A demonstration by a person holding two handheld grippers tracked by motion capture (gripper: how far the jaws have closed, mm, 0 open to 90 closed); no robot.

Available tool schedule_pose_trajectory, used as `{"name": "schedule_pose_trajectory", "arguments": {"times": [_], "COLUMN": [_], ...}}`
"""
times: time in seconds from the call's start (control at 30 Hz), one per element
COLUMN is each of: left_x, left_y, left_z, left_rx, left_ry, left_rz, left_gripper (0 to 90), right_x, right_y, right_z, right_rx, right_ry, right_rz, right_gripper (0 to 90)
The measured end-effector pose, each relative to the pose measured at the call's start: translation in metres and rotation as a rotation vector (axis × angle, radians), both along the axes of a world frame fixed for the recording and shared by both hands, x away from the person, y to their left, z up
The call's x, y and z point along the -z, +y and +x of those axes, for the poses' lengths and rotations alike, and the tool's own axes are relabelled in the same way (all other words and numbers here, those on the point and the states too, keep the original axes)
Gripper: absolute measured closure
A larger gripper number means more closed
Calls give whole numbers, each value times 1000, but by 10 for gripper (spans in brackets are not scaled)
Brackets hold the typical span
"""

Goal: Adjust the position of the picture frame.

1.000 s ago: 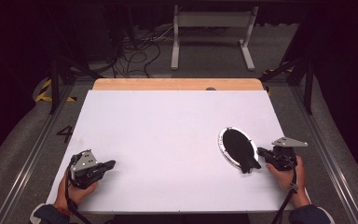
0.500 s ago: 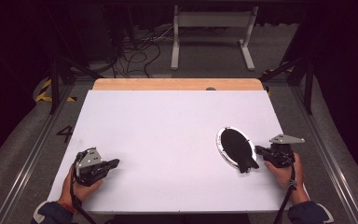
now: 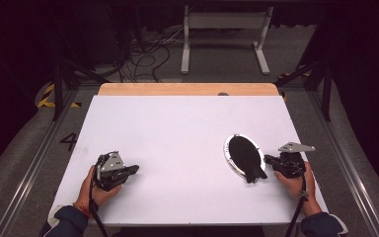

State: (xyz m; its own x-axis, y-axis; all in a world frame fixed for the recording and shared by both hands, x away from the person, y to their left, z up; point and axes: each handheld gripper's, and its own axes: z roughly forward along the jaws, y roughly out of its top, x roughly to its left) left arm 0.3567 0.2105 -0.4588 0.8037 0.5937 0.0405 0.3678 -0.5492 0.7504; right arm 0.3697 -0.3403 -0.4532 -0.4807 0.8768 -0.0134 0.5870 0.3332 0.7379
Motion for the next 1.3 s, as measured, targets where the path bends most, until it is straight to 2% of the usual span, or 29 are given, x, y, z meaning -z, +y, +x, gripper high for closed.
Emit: {"name": "schedule_pose_trajectory", "arguments": {"times": [0.1, 0.17, 0.33, 0.57, 0.8, 0.97, 1.03, 1.07, 1.17, 1.23, 1.3], "left_x": [0, 0, -1, -2, -4, -5, -6, -6, -6, -7, -7], "left_y": [-6, -10, -22, -38, -46, -54, -56, -58, -60, -62, -64], "left_z": [5, 6, 14, 22, 28, 33, 34, 34, 38, 39, 39], "left_rx": [4, 11, 32, 61, 68, 81, 81, 85, 86, 91, 94], "left_ry": [-1, 1, 0, 4, -1, 2, 2, 2, 8, 10, 9], "left_rz": [-1, 0, 7, 20, 15, 12, 7, 10, -12, -14, -6], "left_gripper": [900, 900, 900, 900, 900, 900, 900, 900, 900, 900, 900], "right_x": [0, 1, 1, 1, 2, 1, 0, -1, -1, 2, 3], "right_y": [7, 21, 37, 49, 57, 62, 59, 58, 60, 63, 65], "right_z": [1, 0, 1, 3, 7, 5, 7, 9, 15, 20, 23], "right_rx": [-23, -59, -81, -104, -109, -147, -121, -107, -96, -84, -79], "right_ry": [-3, -7, -10, -12, -1, 0, -23, -35, -36, -34, -35], "right_rz": [-6, -17, -30, -33, -7, -17, -28, -19, -16, -45, -43], "right_gripper": [900, 900, 900, 900, 900, 900, 900, 900, 900, 900, 900]}}
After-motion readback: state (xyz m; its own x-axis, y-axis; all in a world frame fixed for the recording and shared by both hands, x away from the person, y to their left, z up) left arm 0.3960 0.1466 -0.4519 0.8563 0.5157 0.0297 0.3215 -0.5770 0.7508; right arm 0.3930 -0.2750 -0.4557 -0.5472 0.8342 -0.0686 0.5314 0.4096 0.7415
